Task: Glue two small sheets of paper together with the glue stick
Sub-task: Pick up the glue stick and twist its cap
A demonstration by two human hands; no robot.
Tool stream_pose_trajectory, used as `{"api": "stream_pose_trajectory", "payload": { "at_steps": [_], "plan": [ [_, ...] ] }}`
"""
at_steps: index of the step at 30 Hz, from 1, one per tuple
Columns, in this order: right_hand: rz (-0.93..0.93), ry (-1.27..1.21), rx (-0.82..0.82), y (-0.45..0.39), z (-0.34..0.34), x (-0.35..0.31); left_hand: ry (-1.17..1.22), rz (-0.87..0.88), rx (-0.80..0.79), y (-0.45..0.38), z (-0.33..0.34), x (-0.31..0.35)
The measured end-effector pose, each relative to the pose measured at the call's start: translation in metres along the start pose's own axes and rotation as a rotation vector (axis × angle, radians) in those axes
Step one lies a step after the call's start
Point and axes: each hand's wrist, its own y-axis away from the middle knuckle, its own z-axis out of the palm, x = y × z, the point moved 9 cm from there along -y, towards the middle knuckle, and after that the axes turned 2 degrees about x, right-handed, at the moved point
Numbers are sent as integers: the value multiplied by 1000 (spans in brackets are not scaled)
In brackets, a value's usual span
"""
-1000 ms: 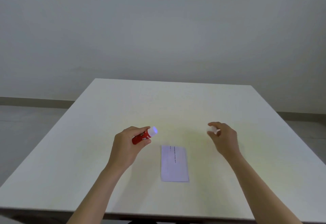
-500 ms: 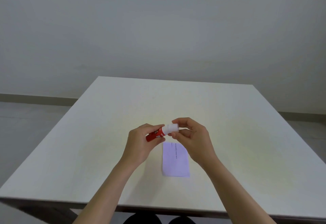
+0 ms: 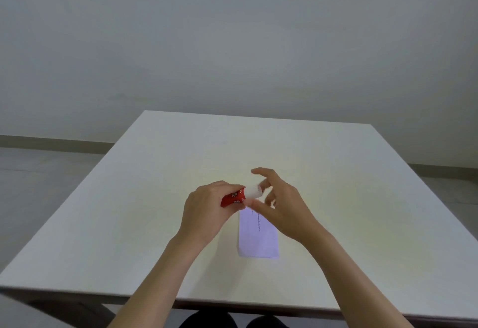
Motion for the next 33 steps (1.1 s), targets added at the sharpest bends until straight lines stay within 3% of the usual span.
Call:
{"api": "stream_pose_trajectory", "payload": {
  "at_steps": [2, 7, 11, 17, 23, 33],
  "plan": [
    [-75, -112, -4, 2, 2, -6, -4, -14, 17, -1, -2, -1],
    [12, 179, 53, -5, -7, 2, -23, -51, -7, 4, 2, -4],
    [-120, 7, -55, -3, 0, -13, -9, -94, 18, 3, -1, -10],
    [92, 414, 156, -18, -14, -3, 23, -112, 37, 4, 5, -8],
    [133, 64, 236, -13, -22, 10, 106, -259, 222, -18, 1, -41],
    [180, -65, 220, 8, -26, 33, 121, -453, 276, -36, 21, -90]
  ]
}}
